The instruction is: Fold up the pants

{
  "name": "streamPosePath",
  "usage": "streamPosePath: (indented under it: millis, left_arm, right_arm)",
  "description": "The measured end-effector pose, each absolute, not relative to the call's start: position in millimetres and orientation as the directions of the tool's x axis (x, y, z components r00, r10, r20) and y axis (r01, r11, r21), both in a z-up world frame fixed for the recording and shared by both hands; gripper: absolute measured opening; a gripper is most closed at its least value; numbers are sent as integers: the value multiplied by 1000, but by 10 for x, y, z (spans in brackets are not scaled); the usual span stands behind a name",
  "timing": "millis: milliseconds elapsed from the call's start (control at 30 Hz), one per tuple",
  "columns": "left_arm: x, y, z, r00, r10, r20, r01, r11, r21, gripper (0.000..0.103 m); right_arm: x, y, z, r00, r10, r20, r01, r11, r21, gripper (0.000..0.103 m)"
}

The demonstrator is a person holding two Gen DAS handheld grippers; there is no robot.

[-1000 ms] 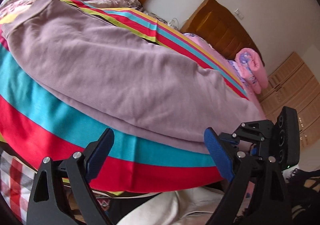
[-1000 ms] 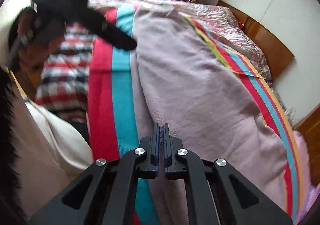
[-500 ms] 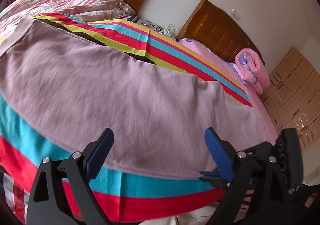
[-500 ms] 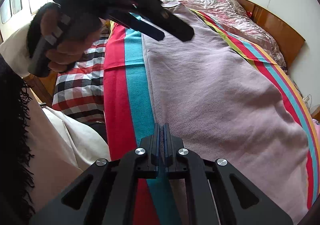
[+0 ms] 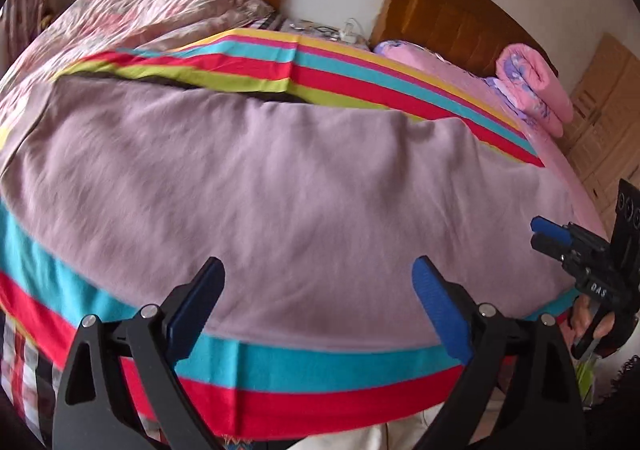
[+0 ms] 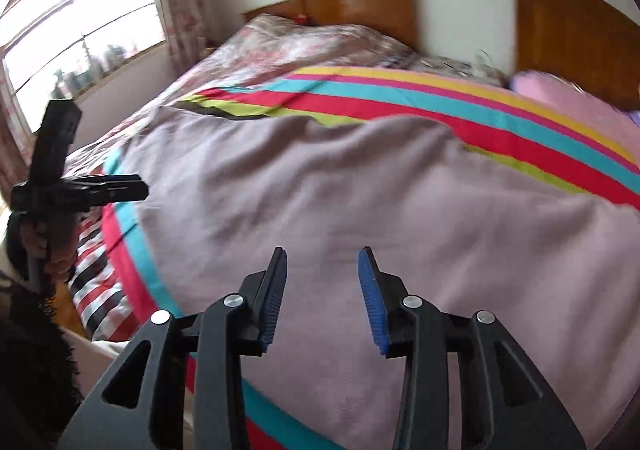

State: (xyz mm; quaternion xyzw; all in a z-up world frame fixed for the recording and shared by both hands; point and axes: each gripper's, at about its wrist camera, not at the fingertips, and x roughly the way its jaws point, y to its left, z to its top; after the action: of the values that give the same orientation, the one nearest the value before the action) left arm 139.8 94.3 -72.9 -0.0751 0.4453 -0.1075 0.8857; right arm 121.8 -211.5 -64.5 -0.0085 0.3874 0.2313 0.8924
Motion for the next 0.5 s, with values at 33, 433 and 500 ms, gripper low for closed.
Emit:
streamPosePath:
  millis: [33,433,500]
  left_arm:
    - [1425,857,-752,569,-255,-781,140,967,-214,95]
    - [1415,127,-1002,532,-198,-823,287,957,-44,98]
    - [1393,-13,-932,552,-215,-805,329,944,-27,98]
  right_arm:
    - [1170,-2070,-672,586,394,-708,-426,893,144,39]
    - [546,-2609,-708,714,241,-657,-249,965,83,60]
    - [524,-2944,-684,755,145,-640,-120,989,83,64]
